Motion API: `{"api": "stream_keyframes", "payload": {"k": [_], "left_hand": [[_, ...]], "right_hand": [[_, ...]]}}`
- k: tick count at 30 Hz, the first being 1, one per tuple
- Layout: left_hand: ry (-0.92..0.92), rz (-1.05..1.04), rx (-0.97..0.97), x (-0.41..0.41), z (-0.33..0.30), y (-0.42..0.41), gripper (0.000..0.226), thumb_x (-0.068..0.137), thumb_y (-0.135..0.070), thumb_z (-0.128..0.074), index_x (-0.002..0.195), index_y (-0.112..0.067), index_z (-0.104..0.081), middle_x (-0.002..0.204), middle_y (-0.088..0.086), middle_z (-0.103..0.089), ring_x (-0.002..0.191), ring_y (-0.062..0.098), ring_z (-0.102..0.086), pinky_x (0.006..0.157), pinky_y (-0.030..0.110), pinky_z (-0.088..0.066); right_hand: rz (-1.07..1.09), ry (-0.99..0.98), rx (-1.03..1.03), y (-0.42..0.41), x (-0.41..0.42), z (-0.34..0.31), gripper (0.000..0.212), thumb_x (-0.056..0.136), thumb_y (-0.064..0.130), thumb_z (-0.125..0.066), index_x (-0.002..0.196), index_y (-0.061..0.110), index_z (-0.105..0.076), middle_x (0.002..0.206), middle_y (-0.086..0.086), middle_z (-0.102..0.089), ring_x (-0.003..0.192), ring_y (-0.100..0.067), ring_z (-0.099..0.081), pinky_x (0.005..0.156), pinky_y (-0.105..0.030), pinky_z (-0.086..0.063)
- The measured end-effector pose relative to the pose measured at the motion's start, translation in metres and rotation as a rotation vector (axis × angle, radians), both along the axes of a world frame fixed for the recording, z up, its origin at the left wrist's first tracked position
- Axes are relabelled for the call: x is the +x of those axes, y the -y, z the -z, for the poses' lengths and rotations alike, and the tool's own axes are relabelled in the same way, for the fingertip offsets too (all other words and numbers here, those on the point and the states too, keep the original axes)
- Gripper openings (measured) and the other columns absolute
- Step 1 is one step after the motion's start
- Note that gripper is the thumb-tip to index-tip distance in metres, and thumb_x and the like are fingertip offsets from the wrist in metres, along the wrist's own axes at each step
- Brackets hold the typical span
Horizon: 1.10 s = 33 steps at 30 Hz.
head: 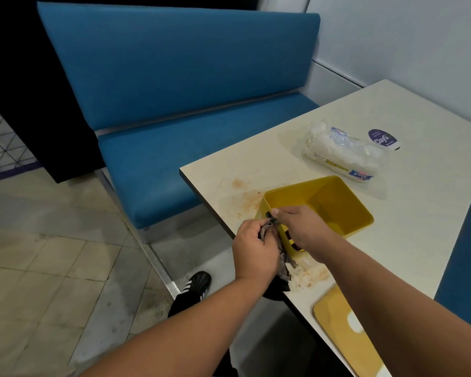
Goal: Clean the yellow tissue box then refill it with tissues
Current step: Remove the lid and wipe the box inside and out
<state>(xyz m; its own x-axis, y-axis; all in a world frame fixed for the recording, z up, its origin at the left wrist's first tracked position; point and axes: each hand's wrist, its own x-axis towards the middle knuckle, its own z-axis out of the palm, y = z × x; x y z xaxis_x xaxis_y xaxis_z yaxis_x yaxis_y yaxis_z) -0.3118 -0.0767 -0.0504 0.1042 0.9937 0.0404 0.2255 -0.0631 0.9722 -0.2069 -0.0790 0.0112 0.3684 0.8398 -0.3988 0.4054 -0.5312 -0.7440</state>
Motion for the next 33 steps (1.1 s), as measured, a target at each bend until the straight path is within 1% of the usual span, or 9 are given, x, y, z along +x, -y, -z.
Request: {"api": "stream_keyframes", "payload": {"k": [3, 6, 10, 13, 17, 19, 21, 24, 33], "left_hand": [[0.007, 0.025, -0.002, -0.002, -0.002, 0.006, 0.010, 0.091, -0.013, -0.063, 0.097, -0.011, -0.071, 0.088, -0.003, -0.058, 0.077, 0.009, -0.054, 0.064, 0.005, -0.036], [0.053, 0.125, 0.019, -0.011, 0.000, 0.035, 0.008, 0.092, -0.013, -0.061, 0.086, -0.015, -0.067, 0.085, -0.003, -0.057, 0.077, 0.006, -0.055, 0.066, 0.010, -0.040], [0.077, 0.184, 0.057, -0.013, 0.006, 0.047, 0.011, 0.089, -0.014, -0.062, 0.078, -0.017, -0.063, 0.082, -0.005, -0.056, 0.075, 0.007, -0.056, 0.065, 0.016, -0.044], [0.116, 0.100, 0.024, -0.007, 0.005, 0.036, 0.008, 0.087, -0.021, -0.060, 0.079, -0.022, -0.062, 0.080, -0.006, -0.056, 0.073, 0.006, -0.054, 0.064, 0.015, -0.042], [0.102, 0.008, -0.121, 0.007, 0.007, 0.006, 0.009, 0.092, -0.020, -0.061, 0.085, -0.016, -0.065, 0.084, -0.001, -0.060, 0.078, 0.015, -0.058, 0.073, 0.032, -0.051], [0.097, -0.010, -0.173, 0.010, 0.005, -0.011, 0.008, 0.093, -0.020, -0.060, 0.089, -0.016, -0.066, 0.090, 0.002, -0.063, 0.084, 0.019, -0.060, 0.079, 0.040, -0.053], [0.092, -0.044, -0.172, 0.009, -0.001, -0.023, 0.013, 0.094, -0.023, -0.059, 0.098, -0.015, -0.069, 0.097, 0.001, -0.065, 0.092, 0.018, -0.062, 0.086, 0.038, -0.052], [0.062, -0.064, -0.171, 0.009, -0.013, -0.044, 0.018, 0.095, -0.026, -0.059, 0.102, -0.013, -0.070, 0.102, 0.003, -0.067, 0.094, 0.018, -0.061, 0.087, 0.032, -0.050], [-0.058, 0.121, -0.236, -0.009, -0.016, -0.085, 0.016, 0.095, -0.031, -0.060, 0.089, -0.020, -0.069, 0.084, -0.003, -0.069, 0.085, 0.019, -0.064, 0.078, 0.032, -0.053]], "right_hand": [[-0.004, 0.020, 0.000, 0.000, 0.000, -0.001, 0.036, 0.098, 0.043, -0.051, 0.118, 0.019, -0.068, 0.121, -0.031, -0.058, 0.113, -0.046, -0.056, 0.095, -0.060, -0.046], [0.005, 0.010, 0.005, 0.001, -0.001, -0.003, 0.043, 0.099, 0.040, -0.051, 0.122, 0.006, -0.062, 0.131, -0.033, -0.045, 0.123, -0.050, -0.042, 0.101, -0.065, -0.037], [-0.006, 0.059, 0.017, 0.002, -0.004, -0.003, 0.042, 0.099, 0.041, -0.049, 0.121, 0.008, -0.064, 0.131, -0.026, -0.054, 0.123, -0.040, -0.050, 0.102, -0.053, -0.042], [-0.018, 0.082, 0.011, 0.002, -0.006, -0.003, 0.042, 0.100, 0.041, -0.047, 0.129, 0.013, -0.062, 0.135, -0.009, -0.058, 0.126, -0.029, -0.052, 0.098, -0.036, -0.041], [-0.050, 0.134, 0.042, 0.003, -0.006, -0.004, 0.034, 0.101, 0.040, -0.045, 0.091, 0.019, -0.071, 0.094, 0.000, -0.071, 0.096, -0.024, -0.063, 0.090, -0.043, -0.049], [-0.038, 0.139, 0.042, 0.003, -0.005, -0.002, 0.036, 0.101, 0.038, -0.043, 0.097, 0.014, -0.071, 0.094, -0.004, -0.070, 0.096, -0.024, -0.063, 0.090, -0.045, -0.050], [-0.063, 0.173, -0.019, 0.004, -0.004, 0.000, 0.035, 0.101, 0.029, -0.042, 0.095, 0.008, -0.068, 0.089, -0.010, -0.065, 0.093, -0.029, -0.061, 0.080, -0.037, -0.047], [-0.102, 0.259, -0.076, 0.007, -0.002, 0.005, 0.036, 0.100, 0.023, -0.040, 0.074, 0.008, -0.059, 0.070, -0.007, -0.058, 0.071, -0.027, -0.054, 0.060, -0.032, -0.034], [-0.068, 0.245, -0.080, 0.003, -0.003, 0.001, 0.042, 0.104, 0.036, -0.035, 0.093, 0.005, -0.061, 0.066, -0.005, -0.049, 0.059, -0.018, -0.043, 0.061, -0.029, -0.032]]}}
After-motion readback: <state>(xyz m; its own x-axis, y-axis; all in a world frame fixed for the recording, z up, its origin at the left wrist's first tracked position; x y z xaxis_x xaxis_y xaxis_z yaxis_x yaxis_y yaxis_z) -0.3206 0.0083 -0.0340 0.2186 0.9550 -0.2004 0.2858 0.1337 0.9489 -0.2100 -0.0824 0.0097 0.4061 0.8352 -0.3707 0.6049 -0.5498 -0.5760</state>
